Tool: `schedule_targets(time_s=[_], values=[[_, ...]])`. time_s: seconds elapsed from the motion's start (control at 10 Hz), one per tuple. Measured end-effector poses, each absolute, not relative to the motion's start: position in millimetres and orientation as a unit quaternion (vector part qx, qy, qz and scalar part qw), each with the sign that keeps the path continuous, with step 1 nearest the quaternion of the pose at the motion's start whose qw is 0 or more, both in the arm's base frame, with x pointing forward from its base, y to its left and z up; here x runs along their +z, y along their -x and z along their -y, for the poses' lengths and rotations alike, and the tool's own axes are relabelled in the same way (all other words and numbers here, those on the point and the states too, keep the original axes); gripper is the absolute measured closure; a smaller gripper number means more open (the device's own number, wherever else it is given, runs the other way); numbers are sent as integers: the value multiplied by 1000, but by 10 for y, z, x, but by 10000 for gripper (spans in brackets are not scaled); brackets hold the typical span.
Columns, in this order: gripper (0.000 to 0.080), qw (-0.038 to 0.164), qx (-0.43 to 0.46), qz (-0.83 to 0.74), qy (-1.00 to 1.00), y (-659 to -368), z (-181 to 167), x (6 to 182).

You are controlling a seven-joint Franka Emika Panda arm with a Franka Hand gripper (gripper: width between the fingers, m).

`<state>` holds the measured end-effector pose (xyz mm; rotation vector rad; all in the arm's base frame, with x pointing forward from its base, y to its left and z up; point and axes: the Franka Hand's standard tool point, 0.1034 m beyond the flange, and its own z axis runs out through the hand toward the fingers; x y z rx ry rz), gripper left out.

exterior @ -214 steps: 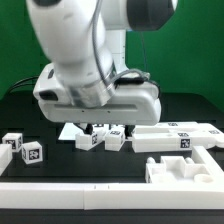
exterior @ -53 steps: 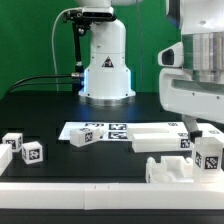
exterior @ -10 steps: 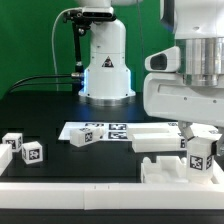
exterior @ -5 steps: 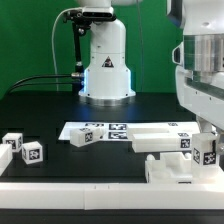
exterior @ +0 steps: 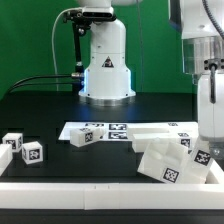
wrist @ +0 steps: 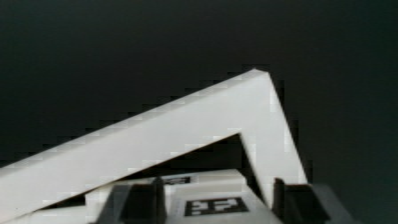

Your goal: Assemble chair

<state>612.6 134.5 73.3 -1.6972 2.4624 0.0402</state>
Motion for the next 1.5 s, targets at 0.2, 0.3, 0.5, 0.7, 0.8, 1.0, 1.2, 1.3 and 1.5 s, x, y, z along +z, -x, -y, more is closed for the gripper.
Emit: schedule_targets(time_s=[0.2, 0.3, 0.5, 0.7, 0.8, 1.0, 1.2, 1.3, 1.5], values=[[315, 75, 13, -820, 567, -6125, -1347, 732], [315, 76, 13, -813, 578, -6127, -1339, 745], [191, 84, 7, -785, 614, -6141, -1242, 896], [151, 94, 2, -766, 636, -6175, -1124, 1130], [151, 94, 1, -766, 636, -6182, -1120, 1132], [151, 93, 2, -766, 636, -6174, -1125, 1113], [151, 92, 0, -748, 658, -6167, -1119, 1102], [151, 93, -2, -736, 671, -6148, -1064, 1087], [151, 97, -6, -643, 760, -5892, -670, 1082]])
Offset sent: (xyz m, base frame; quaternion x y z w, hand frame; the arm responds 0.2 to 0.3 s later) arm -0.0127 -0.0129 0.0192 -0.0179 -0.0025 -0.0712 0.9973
